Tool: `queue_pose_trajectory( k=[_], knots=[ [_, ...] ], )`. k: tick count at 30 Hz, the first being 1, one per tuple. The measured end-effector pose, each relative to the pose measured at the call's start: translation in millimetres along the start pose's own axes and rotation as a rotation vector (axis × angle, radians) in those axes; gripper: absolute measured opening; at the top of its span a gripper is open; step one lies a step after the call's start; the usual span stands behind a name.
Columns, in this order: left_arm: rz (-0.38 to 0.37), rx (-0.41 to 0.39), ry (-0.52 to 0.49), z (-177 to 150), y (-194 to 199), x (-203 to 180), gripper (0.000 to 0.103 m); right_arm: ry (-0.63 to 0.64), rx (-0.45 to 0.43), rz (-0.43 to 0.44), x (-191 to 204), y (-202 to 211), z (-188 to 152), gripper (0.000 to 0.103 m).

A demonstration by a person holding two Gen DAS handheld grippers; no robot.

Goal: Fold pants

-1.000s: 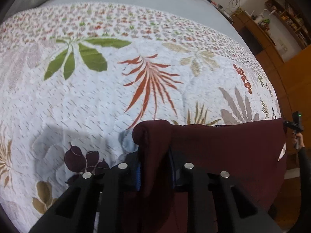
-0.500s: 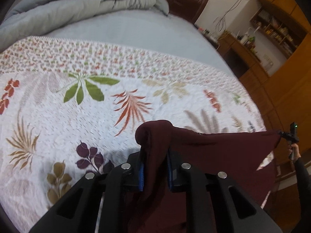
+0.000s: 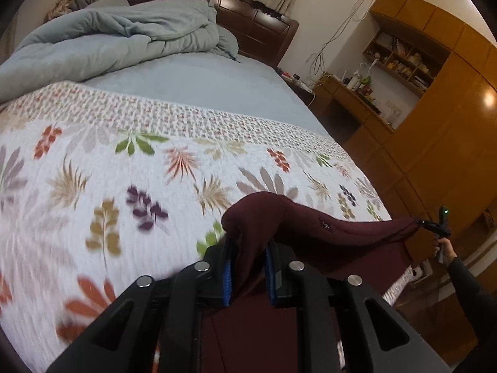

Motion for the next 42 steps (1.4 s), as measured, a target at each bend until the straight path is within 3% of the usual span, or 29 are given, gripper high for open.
queue_pose_trajectory(
  k=[5, 9, 10, 11, 14, 17, 20, 22, 25, 27, 30, 32, 33, 34, 36, 37, 38, 40, 41, 42],
  knots=[
    [0.004, 0.014, 0.047, -70, 22, 4, 0.016, 0.019, -0.058, -0.068, -2, 26, -60, 0.029],
    [0.045, 0.093, 0.107, -122, 22, 19, 0.021, 0.002, -0.014, -0.102, -4, 21, -109, 0.033],
    [0.079, 0.137, 0.138, -137, 18, 27, 0.029, -0.01, 0.002, -0.114, -5, 20, -117, 0.037],
    [0.135, 0.177, 0.143, -148, 17, 34, 0.046, -0.026, 0.016, -0.127, -6, 18, -125, 0.042],
    [0.242, 0.226, 0.166, -168, 23, 45, 0.062, -0.128, 0.032, -0.156, -14, 22, -146, 0.068],
    [0.277, 0.201, 0.185, -173, 45, 43, 0.067, -0.318, 0.028, -0.093, -27, 37, -164, 0.07],
    [0.315, 0.149, 0.193, -172, 66, 36, 0.067, -0.545, 0.029, 0.035, -39, 48, -180, 0.07],
    [0.265, 0.091, 0.223, -168, 74, 21, 0.067, -0.653, 0.046, 0.174, -33, 47, -189, 0.07],
    [0.152, 0.021, 0.252, -164, 70, -1, 0.077, -0.713, 0.064, 0.273, -19, 36, -185, 0.07],
    [0.081, 0.017, 0.285, -162, 57, -10, 0.077, -0.753, 0.094, 0.287, -13, 20, -179, 0.068],
    [0.007, 0.02, 0.358, -162, 33, -11, 0.077, -0.814, 0.149, 0.267, -15, -4, -174, 0.058],
    [0.016, 0.018, 0.397, -164, 22, -6, 0.077, -0.828, 0.174, 0.261, -14, -21, -165, 0.012],
    [0.024, 0.01, 0.418, -164, 18, -1, 0.077, -0.807, 0.17, 0.248, -11, -21, -160, 0.012],
    [0.026, 0.004, 0.43, -165, 17, -1, 0.077, -0.75, 0.11, 0.23, -5, -12, -145, 0.01],
    [0.02, -0.03, 0.469, -164, 16, 5, 0.077, -0.638, -0.067, 0.275, 12, 19, -123, 0.009],
    [0.014, -0.05, 0.484, -165, 17, 7, 0.077, -0.613, -0.107, 0.267, 15, 24, -122, 0.009],
    [0.015, -0.067, 0.49, -166, 19, 8, 0.077, -0.619, -0.095, 0.222, 12, 17, -128, 0.009],
    [0.013, -0.096, 0.498, -168, 22, 10, 0.077, -0.671, 0.061, 0.133, -1, -24, -153, 0.009],
    [0.007, -0.108, 0.51, -168, 23, 11, 0.077, -0.705, 0.116, 0.14, -6, -42, -168, 0.008],
    [-0.002, -0.118, 0.527, -170, 25, 12, 0.077, -0.718, 0.099, 0.162, -7, -44, -171, 0.008]
  ],
)
Point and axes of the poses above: each gripper's, at about its wrist camera, not at the fingertips, and y roughly against the way its jaws point, x to its left, z to its top, the point moved 4 cm from there along -y, roughly the way its jaws point, and after that the axes turned 14 degrees about -z, right-handed, at the moved point
